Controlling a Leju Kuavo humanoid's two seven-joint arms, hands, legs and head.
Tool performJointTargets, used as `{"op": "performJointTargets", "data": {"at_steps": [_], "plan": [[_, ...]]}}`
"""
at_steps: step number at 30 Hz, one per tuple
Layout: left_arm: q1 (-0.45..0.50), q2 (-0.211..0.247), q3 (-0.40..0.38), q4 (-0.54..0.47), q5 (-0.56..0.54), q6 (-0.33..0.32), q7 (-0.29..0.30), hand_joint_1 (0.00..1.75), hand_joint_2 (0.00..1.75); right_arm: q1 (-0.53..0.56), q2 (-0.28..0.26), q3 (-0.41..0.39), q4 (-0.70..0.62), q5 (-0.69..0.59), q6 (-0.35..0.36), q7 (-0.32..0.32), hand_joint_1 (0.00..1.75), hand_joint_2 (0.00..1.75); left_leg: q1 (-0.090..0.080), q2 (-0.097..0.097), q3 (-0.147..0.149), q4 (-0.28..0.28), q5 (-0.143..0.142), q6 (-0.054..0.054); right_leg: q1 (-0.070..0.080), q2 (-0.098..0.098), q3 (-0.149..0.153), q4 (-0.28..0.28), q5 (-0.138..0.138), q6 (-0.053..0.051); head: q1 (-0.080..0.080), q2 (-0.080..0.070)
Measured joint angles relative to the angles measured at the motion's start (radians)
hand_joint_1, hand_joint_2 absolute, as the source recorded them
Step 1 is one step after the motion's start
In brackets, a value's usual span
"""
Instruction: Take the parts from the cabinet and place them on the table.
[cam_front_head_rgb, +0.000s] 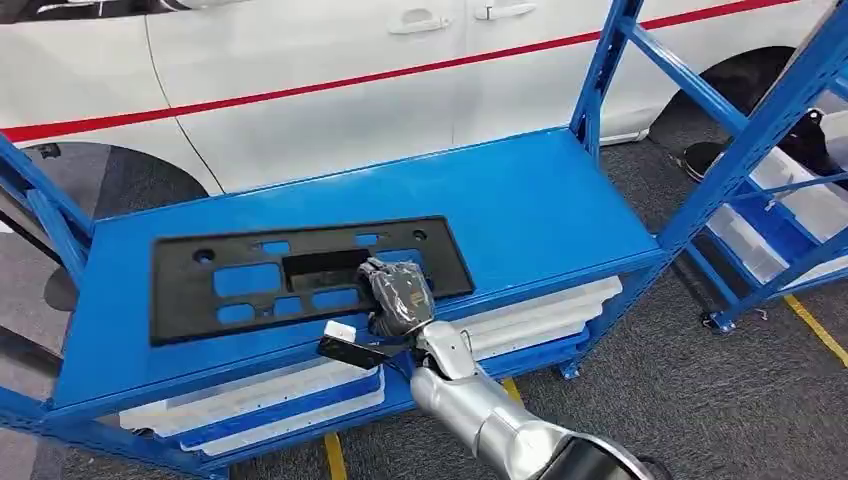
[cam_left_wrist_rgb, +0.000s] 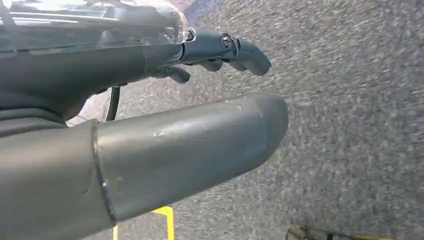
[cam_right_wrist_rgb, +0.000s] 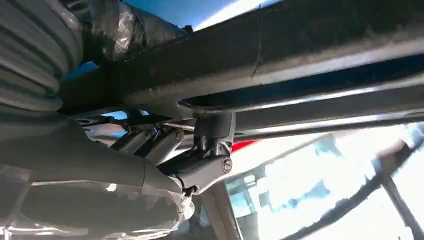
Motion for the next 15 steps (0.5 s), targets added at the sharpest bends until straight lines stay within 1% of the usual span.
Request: {"op": "performJointTargets", "data": {"at_steps": [1,2,3,4,5,6,7,8,9,10,11,12,13,14,15], "plan": [[-0.002,-0.002,0.003,0.0,0.0,0.0,0.0,0.0,0.0,0.006,0.005,-0.003,-0.022,-0.011,0.0,0.0,1.75,1.75,-0.009,-0.004,0.001,-0.004,0.002,0.008,0.009,0.001,-0.004,0.009,-0.004,0.007,0.0,0.0],[-0.003,-0.002,0.005,0.0,0.0,0.0,0.0,0.0,0.0,0.017,0.009,-0.007,-0.041,-0.016,0.0,0.0,1.75,1.75,-0.008,-0.008,-0.004,0.002,0.003,0.016,0.007,0.0,-0.006,0.006,-0.002,0.012,0.0,0.0],[-0.001,-0.003,0.008,0.0,0.002,0.001,0.0,0.0,0.0,0.032,0.01,-0.009,-0.062,-0.05,0.0,-0.026,1.75,1.75,-0.009,-0.009,-0.007,0.003,0.005,0.021,0.009,0.0,-0.005,0.004,0.0,0.016,0.001,0.0],[0.003,-0.003,0.013,0.0,0.006,0.002,0.0,0.0,0.0,0.046,0.011,-0.009,-0.088,-0.122,0.001,-0.078,1.75,1.75,-0.01,-0.01,-0.008,0.003,0.006,0.027,0.007,0.0,-0.006,0.003,0.002,0.02,0.0,0.0],[0.004,-0.007,0.019,0.0,0.007,0.003,0.0,0.0,0.0,0.064,0.013,-0.009,-0.128,-0.213,0.003,-0.136,1.75,1.75,-0.005,-0.008,-0.007,-0.003,0.012,0.036,0.006,0.001,-0.008,0.007,-0.003,0.026,0.0,0.0],[0.004,-0.009,0.028,0.0,0.01,0.005,0.0,0.0,0.0,0.098,0.013,-0.007,-0.199,-0.317,0.011,-0.18,1.75,1.75,-0.004,-0.009,-0.008,-0.003,0.013,0.042,0.002,-0.002,-0.016,0.029,-0.024,0.032,0.001,0.0],[0.004,-0.011,0.037,0.0,0.016,0.011,-0.001,0.0,0.0,0.134,0.012,0.003,-0.291,-0.414,0.019,-0.205,1.75,1.75,-0.004,-0.009,-0.011,-0.003,0.013,0.049,0.002,-0.002,-0.041,0.087,-0.066,0.036,0.001,0.0],[0.005,-0.014,0.045,0.0,0.017,0.014,-0.002,0.0,0.0,0.161,0.009,0.018,-0.385,-0.496,0.029,-0.209,1.75,1.75,-0.005,-0.008,-0.013,-0.003,0.013,0.051,0.001,-0.003,-0.076,0.161,-0.106,0.039,0.001,0.0],[0.007,-0.017,0.054,0.0,0.019,0.018,-0.002,0.0,0.0,0.189,0.0,0.035,-0.47,-0.555,0.04,-0.206,1.75,1.75,-0.007,-0.008,-0.015,-0.003,0.013,0.052,0.001,-0.003,-0.12,0.249,-0.143,0.042,0.0,0.0],[0.009,-0.02,0.062,0.0,0.024,0.021,-0.001,0.0,0.0,0.218,-0.013,0.052,-0.551,-0.598,0.048,-0.202,1.75,1.75,-0.008,-0.008,-0.016,-0.003,0.012,0.053,0.001,-0.003,-0.153,0.315,-0.16,0.042,0.001,0.0],[0.011,-0.023,0.072,0.0,0.026,0.023,-0.001,0.0,1.75,0.248,-0.029,0.068,-0.632,-0.634,0.052,-0.202,1.75,1.75,-0.009,-0.008,-0.015,-0.002,0.011,0.054,0.002,-0.003,-0.162,0.329,-0.149,0.041,0.001,0.0],[0.011,-0.028,0.08,0.0,0.027,0.025,-0.001,0.0,1.75,0.274,-0.046,0.081,-0.712,-0.671,0.055,-0.206,1.75,1.75,-0.011,-0.009,-0.013,-0.002,0.01,0.054,0.002,-0.003,-0.147,0.292,-0.117,0.038,0.001,0.0],[0.011,-0.031,0.084,0.0,0.027,0.027,-0.002,0.0,1.75,0.295,-0.056,0.09,-0.761,-0.694,0.056,-0.214,1.75,1.75,-0.011,-0.011,-0.01,-0.002,0.007,0.055,0.003,-0.003,-0.112,0.22,-0.073,0.033,0.001,0.0],[0.011,-0.038,0.09,0.0,0.027,0.027,-0.002,0.0,1.75,0.314,-0.067,0.096,-0.821,-0.721,0.057,-0.226,1.75,1.75,-0.013,-0.012,-0.006,-0.002,0.005,0.053,0.005,-0.003,-0.067,0.126,-0.025,0.025,0.001,0.0],[0.011,-0.044,0.097,0.0,0.026,0.03,-0.002,0.0,1.75,0.335,-0.079,0.101,-0.879,-0.748,0.06,-0.24,1.75,1.75,-0.013,-0.013,-0.003,-0.003,0.003,0.052,0.009,-0.002,-0.025,0.035,0.011,0.014,0.001,0.0]]}}
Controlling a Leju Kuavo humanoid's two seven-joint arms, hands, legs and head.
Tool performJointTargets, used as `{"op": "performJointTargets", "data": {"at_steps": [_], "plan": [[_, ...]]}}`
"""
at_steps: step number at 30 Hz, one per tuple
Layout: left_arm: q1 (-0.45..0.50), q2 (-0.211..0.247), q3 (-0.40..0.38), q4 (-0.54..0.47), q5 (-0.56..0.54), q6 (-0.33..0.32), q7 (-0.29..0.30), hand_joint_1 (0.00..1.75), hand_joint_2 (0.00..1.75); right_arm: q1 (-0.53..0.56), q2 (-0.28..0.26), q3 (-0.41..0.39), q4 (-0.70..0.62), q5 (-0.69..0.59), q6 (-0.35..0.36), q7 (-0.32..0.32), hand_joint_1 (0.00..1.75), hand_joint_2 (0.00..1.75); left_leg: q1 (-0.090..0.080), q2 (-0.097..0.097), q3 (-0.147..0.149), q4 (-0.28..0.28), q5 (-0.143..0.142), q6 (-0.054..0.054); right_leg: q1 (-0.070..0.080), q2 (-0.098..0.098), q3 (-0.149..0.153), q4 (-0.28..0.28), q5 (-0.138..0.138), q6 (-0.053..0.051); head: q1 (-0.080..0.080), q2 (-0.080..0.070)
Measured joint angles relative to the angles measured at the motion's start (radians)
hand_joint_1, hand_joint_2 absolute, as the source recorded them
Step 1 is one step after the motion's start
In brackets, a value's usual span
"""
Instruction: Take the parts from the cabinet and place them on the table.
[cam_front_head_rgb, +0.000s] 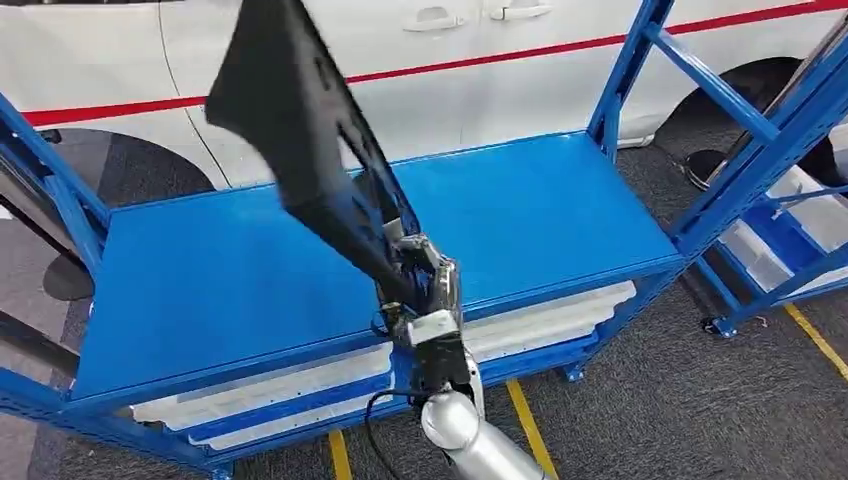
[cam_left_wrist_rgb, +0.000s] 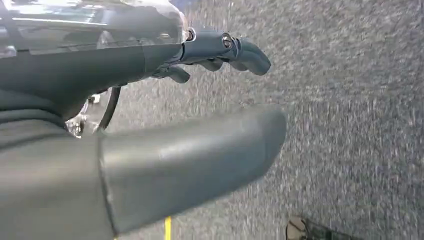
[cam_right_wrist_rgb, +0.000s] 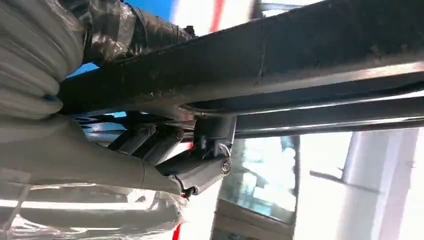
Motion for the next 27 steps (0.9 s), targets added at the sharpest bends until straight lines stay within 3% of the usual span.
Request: {"op": "performJointTargets", "data": {"at_steps": [1,4,5,6,7,9,10,11,12,13,15,16,19,21,23,25,26,27], "plan": [[-0.001,-0.011,0.007,0.0,0.0,0.005,0.0,0.0,1.75,0.02,-0.011,0.005,-0.041,-0.021,0.003,-0.01,1.75,1.75,-0.006,0.001,-0.003,0.003,-0.003,-0.004,0.007,0.0,0.01,-0.022,-0.016,-0.007,-0.001,0.0],[-0.002,-0.019,0.02,0.0,-0.001,0.032,-0.008,0.0,1.75,0.091,-0.036,0.008,-0.13,-0.077,0.007,-0.036,1.75,1.75,0.0,-0.001,-0.002,-0.005,-0.003,-0.019,0.011,0.001,0.008,-0.028,-0.016,-0.01,0.0,0.0],[-0.002,-0.022,0.026,0.0,-0.001,0.037,-0.009,0.0,1.75,0.108,-0.042,0.008,-0.152,-0.088,0.008,-0.043,1.75,1.75,-0.007,-0.001,0.002,-0.005,-0.005,-0.027,0.001,0.002,0.012,-0.041,-0.012,-0.017,0.0,0.0],[-0.003,-0.024,0.029,0.0,-0.001,0.037,-0.01,0.0,1.75,0.12,-0.045,0.008,-0.167,-0.09,0.01,-0.048,1.75,1.75,-0.002,0.002,-0.003,0.009,-0.017,-0.03,-0.004,-0.003,0.02,-0.049,-0.007,-0.02,0.0,0.0],[-0.004,-0.026,0.03,0.0,-0.002,0.038,-0.01,0.0,1.75,0.126,-0.048,0.009,-0.178,-0.09,0.01,-0.051,1.75,1.75,-0.002,0.006,-0.017,0.042,-0.042,-0.034,-0.005,-0.003,0.024,-0.052,-0.007,-0.024,0.0,0.0],[-0.006,-0.027,0.035,0.0,-0.001,0.039,-0.01,0.0,1.75,0.136,-0.053,0.009,-0.196,-0.092,0.011,-0.051,1.75,1.75,-0.001,0.006,-0.091,0.198,-0.123,-0.041,-0.005,-0.004,0.025,-0.052,-0.008,-0.029,-0.001,0.0],[-0.005,-0.027,0.037,0.0,0.0,0.038,-0.011,0.0,1.75,0.144,-0.057,0.009,-0.202,-0.094,0.011,-0.05,1.75,1.75,-0.001,0.006,-0.129,0.272,-0.149,-0.044,-0.004,-0.005,0.024,-0.051,-0.009,-0.029,0.0,0.0],[-0.004,-0.027,0.039,0.0,0.001,0.035,-0.011,0.0,1.75,0.153,-0.059,0.009,-0.204,-0.101,0.011,-0.047,1.75,1.75,-0.001,0.006,-0.146,0.304,-0.148,-0.045,-0.004,-0.005,0.024,-0.05,-0.009,-0.029,-0.001,0.0],[-0.004,-0.027,0.042,0.0,0.002,0.034,-0.01,0.0,1.75,0.166,-0.059,0.009,-0.204,-0.116,0.016,-0.045,1.75,1.75,-0.001,0.006,-0.14,0.287,-0.124,-0.045,-0.004,-0.005,0.026,-0.05,-0.01,-0.029,0.0,0.0],[-0.004,-0.028,0.049,0.0,0.005,0.034,-0.006,0.0,1.75,0.183,-0.059,0.009,-0.204,-0.137,0.027,-0.045,1.75,1.75,-0.001,0.006,-0.109,0.223,-0.081,-0.043,-0.004,-0.005,0.028,-0.048,-0.013,-0.028,0.0,0.0],[-0.006,-0.029,0.056,0.0,0.006,0.04,0.004,0.0,1.75,0.221,-0.059,0.009,-0.204,-0.17,0.072,-0.054,1.75,1.75,-0.001,0.006,-0.016,0.036,0.007,-0.035,-0.004,-0.004,0.031,-0.038,-0.018,-0.022,0.0,0.0],[-0.007,-0.029,0.059,0.0,0.0,0.042,0.01,0.0,1.75,0.245,-0.059,0.009,-0.204,-0.186,0.11,-0.073,1.75,1.75,-0.005,0.006,-0.001,0.006,-0.007,-0.028,0.002,-0.004,0.026,-0.031,-0.022,-0.016,0.0,0.0],[-0.006,-0.029,0.063,0.0,-0.01,0.041,0.013,0.0,1.75,0.305,-0.067,0.003,-0.204,-0.224,0.237,-0.141,1.75,1.75,-0.01,0.003,-0.008,0.007,0.003,-0.018,0.001,-0.004,0.022,-0.03,-0.018,-0.005,0.0,0.0],[-0.005,-0.035,0.068,0.0,-0.012,0.038,0.014,0.0,1.75,0.336,-0.071,-0.013,-0.205,-0.247,0.295,-0.189,1.75,1.75,0.001,0.009,-0.007,-0.008,0.016,0.0,0.0,0.0,0.021,-0.021,-0.031,0.004,-0.001,0.0],[-0.007,-0.035,0.074,0.0,-0.013,0.037,0.014,0.0,1.75,0.358,-0.076,-0.024,-0.206,-0.253,0.317,-0.205,1.75,1.75,0.001,0.01,-0.015,-0.012,0.025,0.012,-0.002,0.0,-0.012,0.068,-0.118,0.015,0.0,0.0],[-0.008,-0.035,0.078,0.0,-0.012,0.037,0.015,0.0,1.75,0.369,-0.076,-0.035,-0.205,-0.244,0.325,-0.212,1.75,1.75,0.0,0.014,-0.031,-0.008,0.032,0.014,-0.008,0.0,-0.067,0.22,-0.2,0.023,0.0,0.0],[-0.008,-0.035,0.08,0.0,-0.01,0.038,0.015,0.0,1.75,0.375,-0.076,-0.04,-0.206,-0.231,0.332,-0.215,1.75,1.75,0.0,0.016,-0.04,-0.004,0.036,0.013,-0.009,-0.001,-0.08,0.268,-0.215,0.026,0.001,0.0],[-0.008,-0.035,0.082,0.0,-0.01,0.038,0.015,0.0,1.75,0.381,-0.076,-0.043,-0.207,-0.222,0.337,-0.216,1.75,1.75,0.0,0.017,-0.047,-0.001,0.039,0.012,-0.012,-0.001,-0.07,0.266,-0.203,0.027,0.001,0.0]]}}
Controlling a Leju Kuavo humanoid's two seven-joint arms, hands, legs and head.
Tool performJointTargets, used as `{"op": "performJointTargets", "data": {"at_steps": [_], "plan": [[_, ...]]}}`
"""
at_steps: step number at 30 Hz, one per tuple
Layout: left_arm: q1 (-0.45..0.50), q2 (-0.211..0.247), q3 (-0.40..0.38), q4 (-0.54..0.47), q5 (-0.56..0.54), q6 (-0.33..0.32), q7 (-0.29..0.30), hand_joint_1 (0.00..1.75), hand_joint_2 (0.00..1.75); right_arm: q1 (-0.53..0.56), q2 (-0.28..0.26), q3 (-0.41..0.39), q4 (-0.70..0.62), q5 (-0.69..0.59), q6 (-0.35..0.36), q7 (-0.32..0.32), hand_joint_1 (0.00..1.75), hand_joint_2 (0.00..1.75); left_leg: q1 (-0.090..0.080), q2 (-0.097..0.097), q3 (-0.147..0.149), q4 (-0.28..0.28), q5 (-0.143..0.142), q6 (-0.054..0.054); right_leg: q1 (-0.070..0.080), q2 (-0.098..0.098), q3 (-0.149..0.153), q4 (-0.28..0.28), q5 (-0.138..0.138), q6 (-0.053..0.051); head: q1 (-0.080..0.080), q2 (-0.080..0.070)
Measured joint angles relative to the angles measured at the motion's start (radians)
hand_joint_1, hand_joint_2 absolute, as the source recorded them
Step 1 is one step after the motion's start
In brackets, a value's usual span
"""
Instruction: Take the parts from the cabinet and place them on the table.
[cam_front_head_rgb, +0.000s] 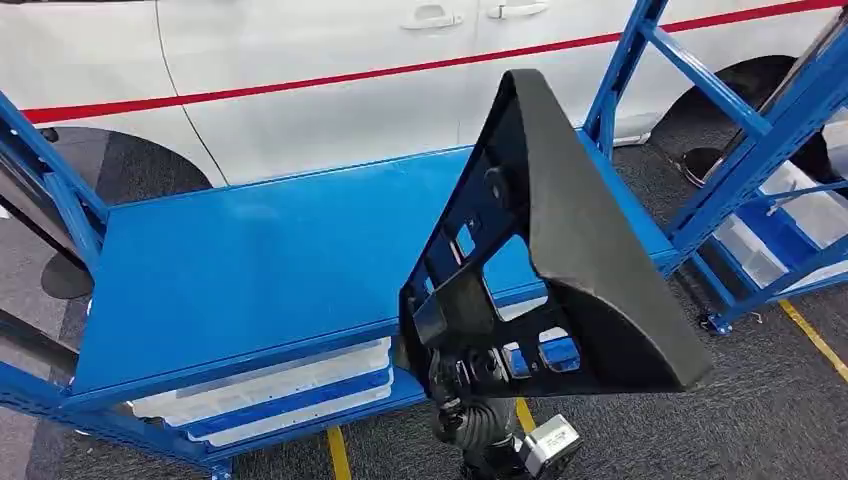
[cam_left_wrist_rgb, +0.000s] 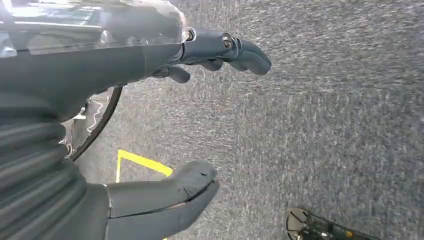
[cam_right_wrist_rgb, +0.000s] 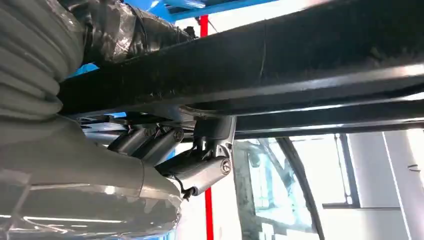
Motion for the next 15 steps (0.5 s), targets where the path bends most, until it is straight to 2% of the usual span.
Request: {"op": "performJointTargets", "data": {"at_steps": [1,2,3,4,5,8,9,10,11,12,13,14,15], "plan": [[0.0,0.0,0.002,0.0,-0.001,0.0,0.0,0.0,1.75,0.008,0.0,-0.001,-0.002,0.01,0.001,0.0,1.75,1.75,0.0,0.0,-0.007,0.003,0.004,-0.003,-0.004,0.0,0.038,-0.053,0.032,0.001,-0.001,0.0],[0.0,-0.003,0.003,0.0,-0.003,0.0,0.0,0.0,1.75,0.013,0.0,-0.002,-0.007,0.019,0.001,0.0,1.75,1.75,0.0,0.0,-0.013,0.005,0.008,-0.005,-0.005,-0.001,0.09,-0.135,0.067,0.0,0.0,0.0],[-0.001,-0.003,0.003,0.0,-0.005,0.001,0.0,0.0,1.75,0.017,0.0,-0.002,-0.012,0.021,0.001,-0.002,1.75,1.75,0.0,0.0,-0.017,0.006,0.013,-0.009,-0.006,-0.001,0.157,-0.239,0.098,-0.003,0.0,0.0],[-0.001,-0.003,0.005,0.0,-0.004,0.002,-0.004,0.0,1.75,0.019,0.0,-0.003,-0.015,0.017,-0.002,-0.003,1.75,1.75,0.0,-0.001,-0.018,0.008,0.017,-0.015,-0.005,0.0,0.201,-0.318,0.088,-0.006,0.0,0.0],[-0.001,-0.005,0.008,0.0,-0.003,0.004,-0.008,0.0,1.75,0.025,0.0,-0.006,-0.015,0.006,-0.002,-0.004,1.75,1.75,-0.001,-0.002,-0.017,0.006,0.024,-0.025,0.005,0.002,0.196,-0.309,0.111,-0.01,-0.001,0.0],[-0.005,-0.005,0.019,0.0,0.0,0.004,-0.012,0.0,1.75,0.038,0.0,-0.016,-0.018,-0.008,-0.001,-0.008,1.75,1.75,0.0,-0.003,-0.018,-0.001,0.043,-0.044,0.01,0.003,0.183,-0.311,0.117,-0.027,-0.001,0.0],[0.0,-0.005,0.022,0.0,0.0,0.005,-0.012,0.0,1.75,0.042,0.0,-0.018,-0.018,-0.01,-0.001,-0.008,1.75,1.75,-0.002,-0.005,-0.026,-0.002,0.049,-0.051,0.001,0.002,0.172,-0.319,0.133,-0.037,0.0,0.0],[-0.003,-0.005,0.023,0.0,0.0,0.006,-0.012,0.0,1.75,0.043,0.0,-0.018,-0.02,-0.011,-0.001,-0.008,1.75,1.75,0.003,-0.004,-0.04,0.022,0.005,-0.054,-0.001,-0.002,0.161,-0.321,0.146,-0.044,-0.001,0.0],[-0.004,-0.006,0.023,0.0,-0.002,0.006,-0.012,0.0,1.75,0.045,0.0,-0.019,-0.02,-0.012,0.0,-0.009,1.75,1.75,0.003,-0.004,-0.057,0.071,-0.057,-0.055,-0.001,-0.002,0.146,-0.321,0.155,-0.053,-0.002,0.0],[-0.004,-0.007,0.023,0.0,-0.005,0.007,-0.011,0.0,1.75,0.049,0.0,-0.023,-0.021,-0.015,0.003,-0.008,1.75,1.75,0.004,-0.004,-0.076,0.145,-0.121,-0.058,0.002,-0.003,0.133,-0.32,0.165,-0.057,-0.002,0.0],[-0.003,-0.007,0.023,0.0,-0.011,0.008,-0.01,0.0,1.75,0.054,0.001,-0.027,-0.022,-0.016,0.007,-0.008,1.75,1.75,0.004,-0.004,-0.092,0.221,-0.169,-0.061,0.004,-0.004,0.119,-0.319,0.176,-0.059,-0.002,0.0],[-0.003,-0.007,0.024,0.0,-0.011,0.01,-0.006,0.0,1.75,0.059,0.001,-0.031,-0.022,-0.016,0.015,-0.008,1.75,1.75,0.004,-0.004,-0.098,0.28,-0.189,-0.062,0.007,-0.005,0.104,-0.317,0.185,-0.06,-0.002,0.0],[-0.003,-0.007,0.024,0.0,-0.011,0.011,-0.004,0.0,1.75,0.063,0.001,-0.034,-0.022,-0.016,0.021,-0.008,1.75,1.75,0.004,-0.004,-0.087,0.3,-0.178,-0.062,0.009,-0.006,0.089,-0.313,0.194,-0.059,-0.002,0.0]]}}
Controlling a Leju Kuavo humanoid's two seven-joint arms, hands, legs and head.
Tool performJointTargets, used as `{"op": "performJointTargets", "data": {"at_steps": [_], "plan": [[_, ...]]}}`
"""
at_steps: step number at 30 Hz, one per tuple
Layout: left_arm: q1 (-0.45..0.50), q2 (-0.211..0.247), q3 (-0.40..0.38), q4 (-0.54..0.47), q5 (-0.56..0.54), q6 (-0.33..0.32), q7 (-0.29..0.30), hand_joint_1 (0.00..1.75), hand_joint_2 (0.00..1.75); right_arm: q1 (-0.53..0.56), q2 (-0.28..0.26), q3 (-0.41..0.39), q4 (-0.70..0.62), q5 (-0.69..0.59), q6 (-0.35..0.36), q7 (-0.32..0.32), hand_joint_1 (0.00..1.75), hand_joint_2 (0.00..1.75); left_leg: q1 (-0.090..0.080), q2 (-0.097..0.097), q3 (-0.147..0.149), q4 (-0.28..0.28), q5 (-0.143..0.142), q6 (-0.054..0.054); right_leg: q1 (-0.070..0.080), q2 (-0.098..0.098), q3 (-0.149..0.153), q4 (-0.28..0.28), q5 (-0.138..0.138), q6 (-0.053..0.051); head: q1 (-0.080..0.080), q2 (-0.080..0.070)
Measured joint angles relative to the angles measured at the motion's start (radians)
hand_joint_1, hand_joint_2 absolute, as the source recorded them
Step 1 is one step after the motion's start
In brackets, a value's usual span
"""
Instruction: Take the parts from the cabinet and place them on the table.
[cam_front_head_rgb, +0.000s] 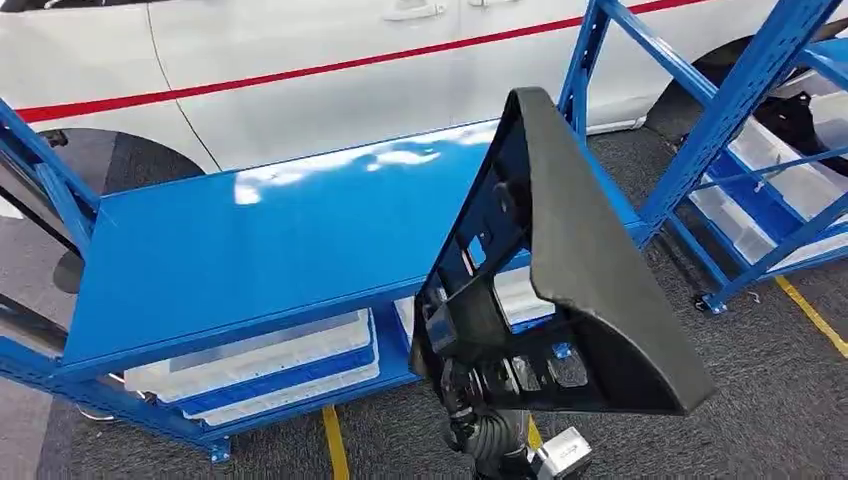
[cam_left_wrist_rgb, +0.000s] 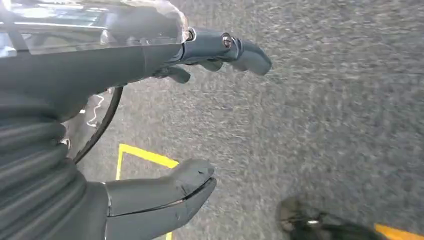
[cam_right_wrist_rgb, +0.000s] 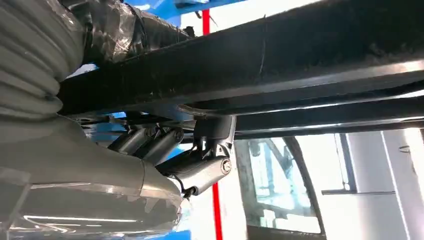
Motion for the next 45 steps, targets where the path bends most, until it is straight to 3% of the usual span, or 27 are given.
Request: {"op": "performJointTargets", "data": {"at_steps": [1,3,5,9,11,13,14,16,18,19,20,21,24,25,28,30,32,33,34,35,36,39,40,41,42,44,45], "plan": [[0.0,0.0,0.001,0.0,0.0,0.0,0.0,0.0,1.75,0.005,0.0,-0.005,0.0,0.0,0.004,0.0,1.75,1.75,0.0,0.0,0.03,-0.022,0.029,0.002,0.001,-0.001,-0.011,0.006,0.007,0.0,0.0,0.0],[-0.001,0.0,0.004,0.0,0.0,0.001,0.0,0.0,1.75,0.014,0.003,-0.014,0.0,0.0,0.005,0.0,1.75,1.75,-0.002,0.0,0.143,-0.164,0.09,0.012,0.004,-0.001,-0.039,0.019,0.018,0.003,0.0,0.0],[-0.006,0.001,0.004,0.0,0.0,0.002,0.0,0.0,1.75,0.018,0.007,-0.018,-0.001,0.0,0.005,0.0,1.75,1.75,-0.012,0.0,0.251,-0.325,0.052,0.028,0.011,-0.002,-0.056,0.034,0.03,0.013,0.0,0.0],[-0.005,-0.001,0.009,0.0,0.0,0.005,0.003,0.0,1.75,0.026,0.008,-0.027,-0.001,-0.001,0.014,0.0,1.75,1.75,-0.011,0.0,0.223,-0.329,0.086,0.045,0.009,-0.004,-0.054,0.027,0.06,0.039,0.0,0.0],[-0.009,-0.005,0.018,0.0,-0.001,0.005,0.015,0.0,1.75,0.042,0.008,-0.04,-0.001,-0.013,0.033,0.0,1.75,1.75,-0.005,0.011,0.2,-0.335,0.111,0.062,0.002,0.005,-0.082,0.083,-0.035,0.047,0.002,0.0],[-0.006,-0.005,0.027,0.0,-0.014,0.004,0.019,0.0,1.75,0.067,0.015,-0.063,0.003,-0.019,0.082,0.0,1.75,1.75,-0.005,0.011,0.171,-0.332,0.135,0.064,-0.006,0.005,-0.116,0.219,-0.15,0.058,0.001,0.0],[-0.005,-0.005,0.032,0.0,-0.021,0.002,0.02,0.0,1.75,0.076,0.024,-0.082,0.008,-0.019,0.114,0.0,1.75,1.75,-0.005,0.011,0.155,-0.329,0.146,0.062,-0.008,0.005,-0.127,0.285,-0.175,0.063,0.001,0.0],[-0.005,-0.006,0.041,0.0,-0.021,0.0,0.022,0.0,1.75,0.089,0.032,-0.099,0.017,-0.026,0.124,0.0,1.75,1.75,-0.004,0.012,0.119,-0.321,0.167,0.057,-0.015,0.004,-0.098,0.304,-0.138,0.069,0.001,0.0],[-0.006,-0.011,0.047,0.0,-0.023,-0.002,0.022,0.0,1.75,0.099,0.039,-0.117,0.026,-0.039,0.133,0.0,1.75,1.75,-0.001,0.022,0.089,-0.307,0.18,0.051,-0.022,-0.002,0.011,0.168,-0.07,0.073,0.0,0.0],[-0.006,-0.011,0.048,0.0,-0.023,-0.002,0.022,0.0,1.75,0.102,0.043,-0.124,0.028,-0.042,0.143,0.0,1.75,1.75,-0.002,0.023,0.081,-0.298,0.183,0.046,-0.022,-0.028,0.073,0.084,-0.068,0.076,0.001,0.0],[-0.002,-0.011,0.049,0.0,-0.024,-0.004,0.022,0.0,1.75,0.102,0.049,-0.132,0.032,-0.05,0.159,0.0,1.75,1.75,-0.007,0.024,0.073,-0.289,0.187,0.039,-0.014,-0.052,0.114,0.009,-0.106,0.075,0.001,0.0],[0.002,-0.011,0.051,0.0,-0.025,-0.004,0.021,0.0,1.75,0.106,0.059,-0.143,0.035,-0.055,0.181,0.0,1.75,1.75,-0.006,0.029,0.076,-0.29,0.193,0.031,-0.008,-0.041,0.104,0.016,-0.098,0.054,0.0,0.0],[0.003,-0.011,0.054,0.0,-0.033,-0.007,0.016,0.0,1.75,0.119,0.086,-0.179,0.037,-0.06,0.235,0.0,1.75,1.75,-0.003,0.051,0.073,-0.296,0.215,0.006,-0.005,-0.017,0.081,0.01,-0.081,0.024,0.001,0.0],[0.001,-0.01,0.055,0.0,-0.034,-0.008,0.015,0.0,1.75,0.122,0.097,-0.189,0.038,-0.062,0.251,0.0,1.75,1.75,0.002,0.041,0.064,-0.283,0.195,0.0,-0.01,-0.014,0.068,0.007,-0.065,0.01,0.0,0.0],[0.003,-0.011,0.06,0.0,-0.034,-0.01,0.015,0.0,1.75,0.131,0.122,-0.217,0.042,-0.057,0.285,0.0,1.75,1.75,0.001,0.013,0.014,-0.116,0.016,-0.003,-0.004,0.01,0.02,0.006,-0.031,-0.006,0.0,0.0],[0.003,-0.011,0.066,0.0,-0.039,-0.01,0.016,0.0,1.75,0.135,0.131,-0.232,0.046,-0.046,0.293,0.0,1.75,1.75,-0.001,0.008,-0.003,0.0,-0.011,0.001,0.004,0.025,-0.007,0.009,-0.01,-0.008,-0.001,0.0],[0.003,-0.011,0.071,0.0,-0.042,-0.01,0.022,0.0,1.75,0.14,0.139,-0.244,0.051,-0.045,0.305,0.0,1.75,1.75,-0.007,0.006,0.046,-0.029,0.054,0.014,0.011,0.044,-0.031,0.013,0.008,-0.009,-0.001,0.0],[0.003,-0.011,0.071,0.0,-0.042,-0.011,0.025,0.0,1.75,0.142,0.143,-0.251,0.053,-0.045,0.311,0.0,1.75,1.75,-0.013,-0.004,0.112,-0.119,0.087,0.027,0.016,0.055,-0.039,0.014,0.017,-0.008,0.0,0.0],[0.003,-0.011,0.071,0.0,-0.043,-0.013,0.028,0.0,1.75,0.142,0.146,-0.255,0.053,-0.045,0.315,0.0,1.75,1.75,-0.017,-0.028,0.171,-0.204,0.097,0.041,0.017,0.063,-0.044,0.014,0.025,-0.008,-0.001,0.0],[0.003,-0.008,0.072,-0.001,-0.045,-0.014,0.032,0.0,1.75,0.143,0.151,-0.26,0.055,-0.045,0.321,0.0,1.75,1.75,-0.02,-0.068,0.23,-0.3,0.066,0.062,0.019,0.07,-0.049,0.015,0.033,-0.004,0.0,0.0],[0.004,-0.009,0.072,-0.001,-0.046,-0.015,0.034,0.0,1.75,0.143,0.155,-0.264,0.056,-0.046,0.323,0.0,1.75,1.75,-0.016,-0.066,0.248,-0.333,0.063,0.057,0.019,0.079,-0.055,0.016,0.04,0.0,0.0,0.0],[-0.001,-0.01,0.073,-0.001,-0.051,-0.015,0.035,0.0,1.75,0.145,0.161,-0.272,0.057,-0.047,0.326,0.0,1.75,1.75,-0.026,-0.038,0.24,-0.344,0.073,0.062,0.013,0.106,-0.061,0.01,0.061,0.022,0.0,0.0],[-0.001,-0.016,0.073,-0.001,-0.051,-0.016,0.035,0.0,1.75,0.147,0.161,-0.276,0.057,-0.048,0.327,-0.001,1.75,1.75,-0.01,-0.02,0.244,-0.36,0.09,0.063,0.012,0.098,-0.064,0.02,0.058,0.024,-0.001,0.0],[0.0,-0.015,0.073,-0.001,-0.052,-0.016,0.038,0.0,1.75,0.149,0.164,-0.28,0.058,-0.053,0.334,-0.001,1.75,1.75,-0.013,-0.012,0.241,-0.367,0.098,0.069,0.017,0.054,-0.079,0.051,0.021,0.033,0.002,0.0],[0.002,-0.015,0.073,-0.001,-0.054,-0.016,0.042,0.0,1.75,0.148,0.166,-0.285,0.059,-0.056,0.345,0.0,1.75,1.75,-0.013,0.002,0.235,-0.367,0.102,0.07,0.013,0.031,-0.106,0.112,-0.027,0.04,0.0,0.0],[0.008,-0.015,0.074,-0.001,-0.06,-0.019,0.048,0.0,1.75,0.149,0.168,-0.289,0.062,-0.056,0.361,0.0,1.75,1.75,-0.013,0.029,0.224,-0.362,0.105,0.067,-0.001,0.015,-0.162,0.261,-0.107,0.055,0.0,0.0],[0.009,-0.015,0.074,-0.001,-0.061,-0.022,0.048,0.0,1.75,0.149,0.17,-0.291,0.065,-0.051,0.364,0.0,1.75,1.75,-0.011,0.045,0.218,-0.358,0.105,0.066,-0.009,0.011,-0.175,0.311,-0.123,0.063,0.001,0.0]]}}
